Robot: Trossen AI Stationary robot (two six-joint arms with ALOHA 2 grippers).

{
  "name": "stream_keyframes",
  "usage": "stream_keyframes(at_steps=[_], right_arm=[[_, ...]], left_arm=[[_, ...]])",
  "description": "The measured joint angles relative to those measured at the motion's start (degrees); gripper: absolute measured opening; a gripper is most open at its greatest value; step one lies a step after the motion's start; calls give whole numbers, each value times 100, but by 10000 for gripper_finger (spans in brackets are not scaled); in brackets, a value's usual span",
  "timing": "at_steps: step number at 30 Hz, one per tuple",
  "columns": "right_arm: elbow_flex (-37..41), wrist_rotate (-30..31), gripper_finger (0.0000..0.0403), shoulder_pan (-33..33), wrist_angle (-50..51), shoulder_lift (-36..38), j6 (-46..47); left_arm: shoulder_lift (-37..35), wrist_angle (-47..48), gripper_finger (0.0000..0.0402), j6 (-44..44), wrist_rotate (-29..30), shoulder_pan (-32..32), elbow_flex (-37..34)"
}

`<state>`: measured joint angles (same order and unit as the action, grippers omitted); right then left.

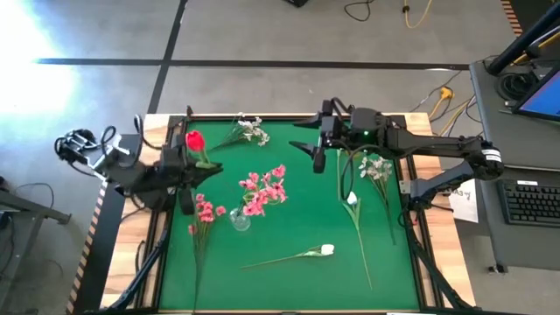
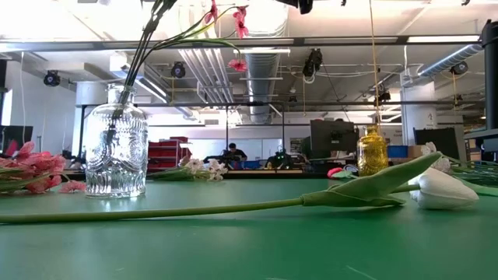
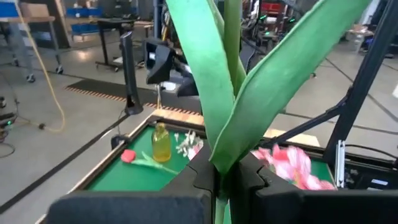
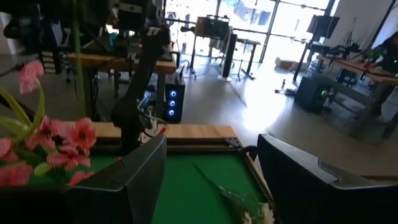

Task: Sort flowers into vase by color
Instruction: Put the left red flowers into the transparent vase

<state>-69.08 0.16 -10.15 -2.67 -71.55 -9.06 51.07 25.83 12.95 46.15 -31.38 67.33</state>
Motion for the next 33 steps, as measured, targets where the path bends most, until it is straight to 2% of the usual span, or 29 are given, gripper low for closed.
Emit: stream_keyframes(at_steps=[5,8,13,21,33], right_arm=[[1,0,246,0,91,-9,-6],[17,0,246,0,93,-9,-9],[37,0,244,0,100,-9,-11],[48,-2,242,0,128,-9,4],[50,-4,246,2,131,-11,4]], left_arm=[[15,-16,0,463,901,-714,-216],[97,20,0,801,1182,-959,-408],[202,54,0,1644,1288,-1024,-720],[362,98,0,1805,1301,-1022,-930],[327,32,0,2069,1924,-1013,-1472]])
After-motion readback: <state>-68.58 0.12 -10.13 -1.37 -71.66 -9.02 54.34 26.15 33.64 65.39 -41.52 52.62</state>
